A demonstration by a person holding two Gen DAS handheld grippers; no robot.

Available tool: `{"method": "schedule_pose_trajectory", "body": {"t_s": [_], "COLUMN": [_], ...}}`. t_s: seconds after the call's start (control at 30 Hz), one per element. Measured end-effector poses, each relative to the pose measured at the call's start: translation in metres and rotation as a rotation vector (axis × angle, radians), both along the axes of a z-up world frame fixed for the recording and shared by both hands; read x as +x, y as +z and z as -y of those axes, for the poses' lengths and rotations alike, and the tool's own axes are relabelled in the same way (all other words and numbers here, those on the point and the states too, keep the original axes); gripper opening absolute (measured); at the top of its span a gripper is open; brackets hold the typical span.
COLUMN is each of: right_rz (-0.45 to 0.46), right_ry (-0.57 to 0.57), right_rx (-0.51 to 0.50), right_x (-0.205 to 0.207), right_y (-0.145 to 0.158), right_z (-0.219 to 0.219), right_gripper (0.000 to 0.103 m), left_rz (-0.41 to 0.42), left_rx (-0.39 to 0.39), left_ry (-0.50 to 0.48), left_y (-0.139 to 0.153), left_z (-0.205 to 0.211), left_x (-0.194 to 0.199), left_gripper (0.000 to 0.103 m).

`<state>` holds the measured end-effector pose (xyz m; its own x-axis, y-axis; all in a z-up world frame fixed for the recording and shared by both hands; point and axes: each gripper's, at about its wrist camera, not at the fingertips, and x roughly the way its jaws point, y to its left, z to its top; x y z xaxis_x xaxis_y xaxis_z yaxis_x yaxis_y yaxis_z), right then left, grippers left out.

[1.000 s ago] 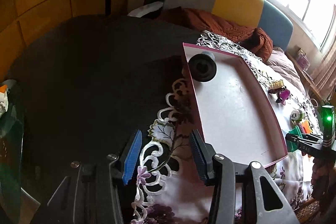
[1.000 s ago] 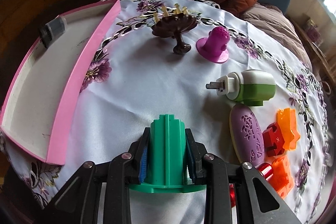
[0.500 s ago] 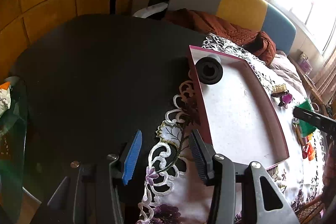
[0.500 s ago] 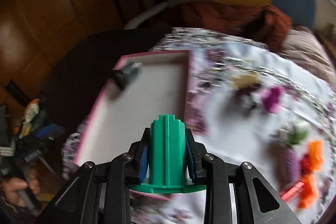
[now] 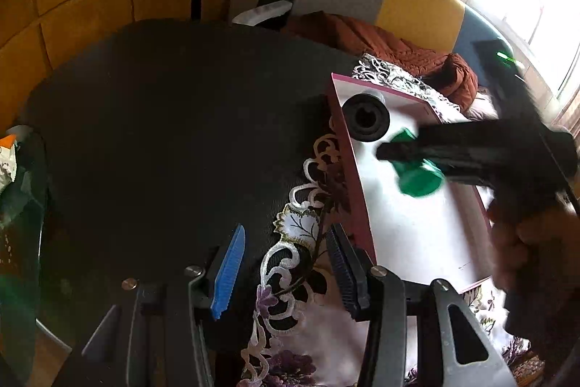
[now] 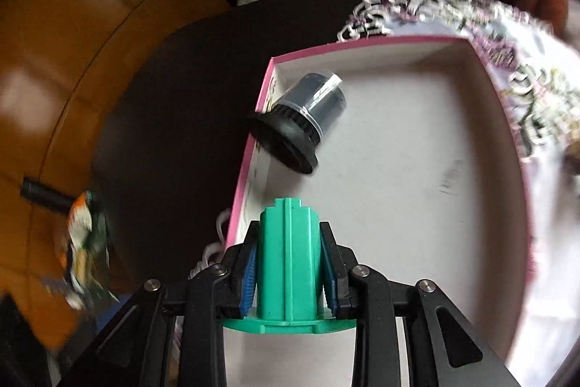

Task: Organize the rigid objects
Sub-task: 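Carry the green stand into the pink tray and release it with the right tool, then move the left tool to the green-and-white plug device and grasp it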

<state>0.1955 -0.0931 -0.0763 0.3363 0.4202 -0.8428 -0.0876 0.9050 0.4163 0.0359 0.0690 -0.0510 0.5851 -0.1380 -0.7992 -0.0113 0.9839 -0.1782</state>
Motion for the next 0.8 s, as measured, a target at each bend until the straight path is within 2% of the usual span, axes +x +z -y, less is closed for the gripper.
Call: {"method": "schedule_pose_trajectory", "body": {"t_s": [0.1,0.2,0.27,0.37,0.53,0.63,0.8], "right_rz": [-0.012,0.018,0.034,0.088,0.175,0.231,0.294], "right_ry": [-0.019,-0.010,-0.008,-0.005,0.008,0.024,0.018], "right_rx": [0.010,-0.002,-0.010,-0.028,-0.078,-0.121,-0.172], "right_x": [0.009,0.003,-0.003,-0.016,-0.037,-0.054,-0.072], "right_y": [-0.007,-0.003,0.001,0.011,0.030,0.042,0.050], "right_z": [-0.004,-0.004,-0.002,0.002,0.006,0.009,0.019], "right_gripper": [0.036,0.036,0.040,0.048,0.051,0.058,0.059], "left_rz": [0.003,0.011,0.008,0.009,0.037,0.053,0.067], "left_rx": [0.004,0.010,0.007,0.013,0.031,0.045,0.056], "left_ry": [-0.005,0.000,0.002,0.006,0.006,-0.004,-0.025], "left_y": [0.000,0.000,-0.001,0.000,0.008,0.013,0.019], "left_z": [0.000,-0.001,-0.001,0.000,0.003,0.008,0.014], "left_x": [-0.001,-0.001,0.000,-0.002,-0.005,-0.007,-0.010], "left_gripper": [0.047,0.047,0.047,0.047,0.047,0.047,0.047]}}
